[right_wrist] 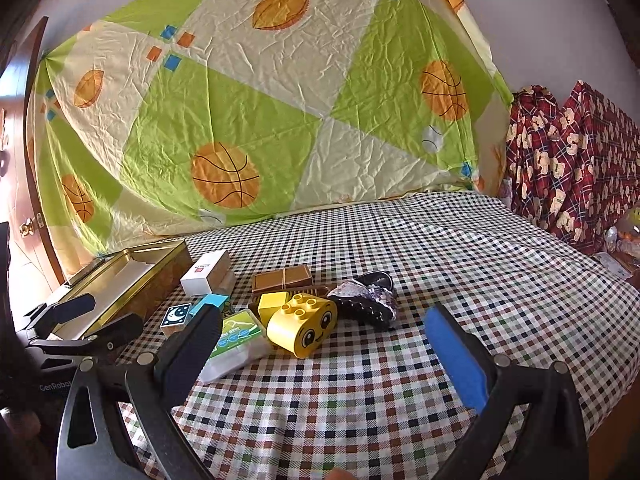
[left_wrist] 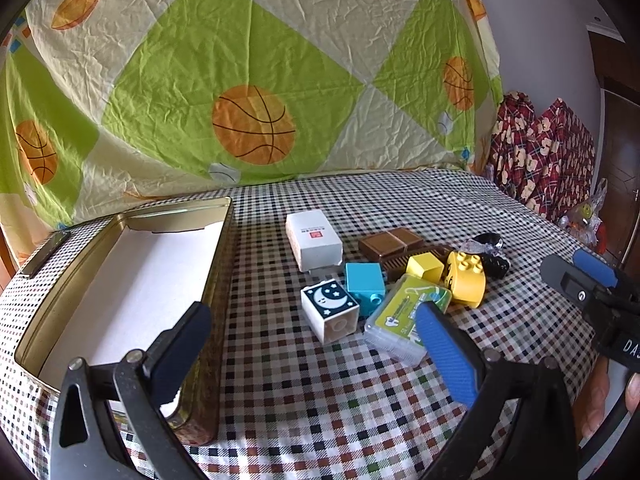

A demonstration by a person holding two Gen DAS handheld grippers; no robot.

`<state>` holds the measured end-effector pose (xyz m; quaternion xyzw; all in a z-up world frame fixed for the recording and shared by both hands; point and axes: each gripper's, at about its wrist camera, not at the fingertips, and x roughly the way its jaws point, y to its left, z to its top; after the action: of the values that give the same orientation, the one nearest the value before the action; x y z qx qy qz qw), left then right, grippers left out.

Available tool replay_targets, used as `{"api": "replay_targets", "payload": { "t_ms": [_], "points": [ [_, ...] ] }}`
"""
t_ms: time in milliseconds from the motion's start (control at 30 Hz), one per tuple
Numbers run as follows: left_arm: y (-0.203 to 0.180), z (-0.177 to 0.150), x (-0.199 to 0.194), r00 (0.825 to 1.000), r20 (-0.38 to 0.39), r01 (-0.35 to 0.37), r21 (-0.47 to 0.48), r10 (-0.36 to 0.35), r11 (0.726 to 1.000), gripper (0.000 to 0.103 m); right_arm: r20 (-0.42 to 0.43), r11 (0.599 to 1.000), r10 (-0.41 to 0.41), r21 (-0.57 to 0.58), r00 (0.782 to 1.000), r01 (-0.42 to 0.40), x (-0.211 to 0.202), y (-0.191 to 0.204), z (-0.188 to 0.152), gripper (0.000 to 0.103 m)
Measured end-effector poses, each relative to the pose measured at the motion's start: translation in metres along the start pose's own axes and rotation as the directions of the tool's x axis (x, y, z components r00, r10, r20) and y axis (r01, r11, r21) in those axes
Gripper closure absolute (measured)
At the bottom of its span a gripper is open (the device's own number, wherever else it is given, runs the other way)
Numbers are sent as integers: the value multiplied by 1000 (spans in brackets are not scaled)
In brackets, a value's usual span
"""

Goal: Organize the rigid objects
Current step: 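Move both tools toward the blocks beside the gold tin, then grasp the moon-print cube with the left tool while the right tool grasps the yellow Duplo brick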

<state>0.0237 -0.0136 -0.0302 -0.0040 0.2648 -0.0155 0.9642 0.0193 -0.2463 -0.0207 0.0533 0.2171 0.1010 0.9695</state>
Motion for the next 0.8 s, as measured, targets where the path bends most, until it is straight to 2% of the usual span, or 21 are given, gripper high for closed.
{"api": "replay_targets", "payload": {
  "t_ms": [100, 167, 233, 267, 333, 400, 567, 633, 667, 767, 800],
  "points": [
    [-2, 4, 9, 999, -39, 5, -1, -5, 1000, 2, -18, 1000, 0, -4, 1000, 0, 6, -2, -2, 1],
    [-6, 8, 17, 998, -66, 13, 9, -12, 1000, 12, -32, 1000, 4, -4, 999, -4, 12, -5, -2, 1],
    [-9, 11, 27, 995, -99, 27, 11, -26, 1000, 26, -53, 1000, 16, 3, 998, -16, 20, -8, -2, 1],
    [-10, 12, 33, 993, -115, 37, 8, -35, 999, 28, -62, 1000, 22, 5, 998, -22, 23, -10, -1, 3],
    [-13, 13, 44, 987, -151, 48, 10, -46, 999, 39, -87, 1000, 29, 5, 996, -29, 30, -11, 1, 9],
    [-15, 12, 53, 982, -181, 56, 14, -53, 998, 44, -118, 999, 41, 3, 992, -41, 39, -11, 4, 15],
    [-16, 12, 65, 975, -217, 44, 13, -40, 999, 51, -199, 996, 85, -1, 976, -87, 61, -2, 11, 18],
    [-13, 11, 70, 971, -237, 45, 8, -42, 999, 62, -235, 996, 76, -20, 969, -83, 71, 5, 13, 18],
    [-12, 11, 72, 969, -245, 47, 6, -44, 999, 63, -256, 996, 73, -26, 964, -82, 77, 8, 13, 20],
    [-9, 10, 78, 961, -271, 58, -2, -57, 998, 69, -320, 997, 51, -43, 946, -68, 94, 13, 11, 38],
    [-8, 10, 80, 959, -276, 64, -9, -64, 998, 70, -332, 996, 57, -40, 942, -74, 98, 13, 9, 40]
  ]
}}
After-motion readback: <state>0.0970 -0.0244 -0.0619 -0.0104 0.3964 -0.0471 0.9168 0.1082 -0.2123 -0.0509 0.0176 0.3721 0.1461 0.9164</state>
